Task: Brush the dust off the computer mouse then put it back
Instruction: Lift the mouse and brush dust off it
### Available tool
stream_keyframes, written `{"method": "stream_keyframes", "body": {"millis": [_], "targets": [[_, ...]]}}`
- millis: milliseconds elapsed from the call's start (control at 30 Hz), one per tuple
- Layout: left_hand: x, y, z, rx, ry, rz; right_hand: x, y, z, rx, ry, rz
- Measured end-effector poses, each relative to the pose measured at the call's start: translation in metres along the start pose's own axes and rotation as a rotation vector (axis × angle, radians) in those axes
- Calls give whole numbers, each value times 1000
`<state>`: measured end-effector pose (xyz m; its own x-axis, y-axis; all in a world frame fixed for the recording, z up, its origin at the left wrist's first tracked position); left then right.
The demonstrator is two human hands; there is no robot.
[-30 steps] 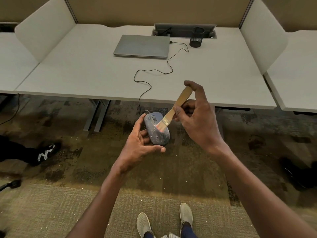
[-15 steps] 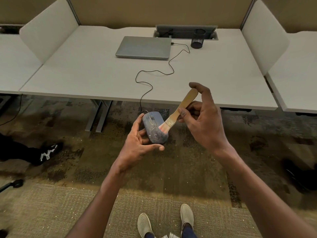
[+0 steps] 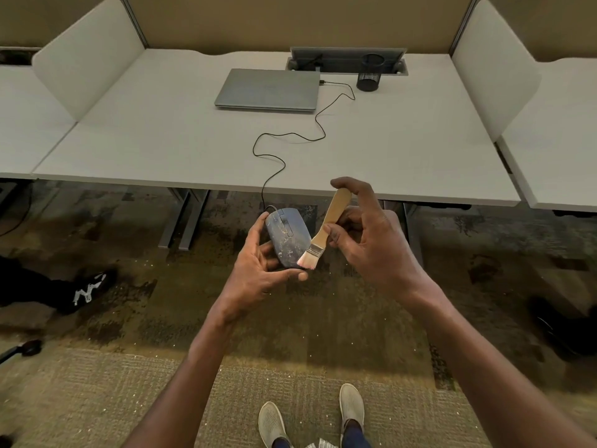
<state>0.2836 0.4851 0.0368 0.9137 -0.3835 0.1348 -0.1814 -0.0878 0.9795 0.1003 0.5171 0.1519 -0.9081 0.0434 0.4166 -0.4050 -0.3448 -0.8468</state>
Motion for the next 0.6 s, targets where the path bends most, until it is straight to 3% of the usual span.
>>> {"method": "stream_keyframes", "body": {"millis": [200,433,600], "targets": [[6,1,-2,-6,18,-31,22,2,1,50,193,-9],[6,0,0,7,11,-19,9,12,5,-9,82,134],[8,-6,3,14,-15,-18,19,21,15,-32,179,31]]}}
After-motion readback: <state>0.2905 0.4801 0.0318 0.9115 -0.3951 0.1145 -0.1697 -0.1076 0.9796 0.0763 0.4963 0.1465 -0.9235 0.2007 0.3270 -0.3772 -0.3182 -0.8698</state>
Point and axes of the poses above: each hand's wrist, its own z-axis towards the middle knuckle, its own x-axis out of the back of the hand, y = z × x, the point moved 8 cm from there along z, towards the middle knuckle, and after that the axes turned 6 degrees about z, right-handed, at the moved point
